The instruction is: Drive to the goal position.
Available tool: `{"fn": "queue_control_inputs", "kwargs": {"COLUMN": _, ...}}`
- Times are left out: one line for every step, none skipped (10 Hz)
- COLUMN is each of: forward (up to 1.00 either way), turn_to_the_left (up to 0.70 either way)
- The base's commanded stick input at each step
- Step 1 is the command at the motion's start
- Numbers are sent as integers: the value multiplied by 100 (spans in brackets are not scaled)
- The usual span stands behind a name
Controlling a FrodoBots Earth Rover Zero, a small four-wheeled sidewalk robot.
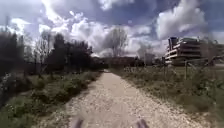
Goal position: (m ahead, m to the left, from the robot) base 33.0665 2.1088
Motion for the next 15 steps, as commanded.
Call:
{"fn": "queue_control_inputs", "kwargs": {"forward": 100, "turn_to_the_left": 0}}
{"fn": "queue_control_inputs", "kwargs": {"forward": 100, "turn_to_the_left": 0}}
{"fn": "queue_control_inputs", "kwargs": {"forward": 100, "turn_to_the_left": 0}}
{"fn": "queue_control_inputs", "kwargs": {"forward": 100, "turn_to_the_left": 0}}
{"fn": "queue_control_inputs", "kwargs": {"forward": 100, "turn_to_the_left": 0}}
{"fn": "queue_control_inputs", "kwargs": {"forward": 100, "turn_to_the_left": 0}}
{"fn": "queue_control_inputs", "kwargs": {"forward": 100, "turn_to_the_left": 0}}
{"fn": "queue_control_inputs", "kwargs": {"forward": 100, "turn_to_the_left": 0}}
{"fn": "queue_control_inputs", "kwargs": {"forward": 100, "turn_to_the_left": 4}}
{"fn": "queue_control_inputs", "kwargs": {"forward": 100, "turn_to_the_left": 9}}
{"fn": "queue_control_inputs", "kwargs": {"forward": 100, "turn_to_the_left": 15}}
{"fn": "queue_control_inputs", "kwargs": {"forward": 100, "turn_to_the_left": 21}}
{"fn": "queue_control_inputs", "kwargs": {"forward": 100, "turn_to_the_left": 27}}
{"fn": "queue_control_inputs", "kwargs": {"forward": 100, "turn_to_the_left": 27}}
{"fn": "queue_control_inputs", "kwargs": {"forward": 100, "turn_to_the_left": 27}}
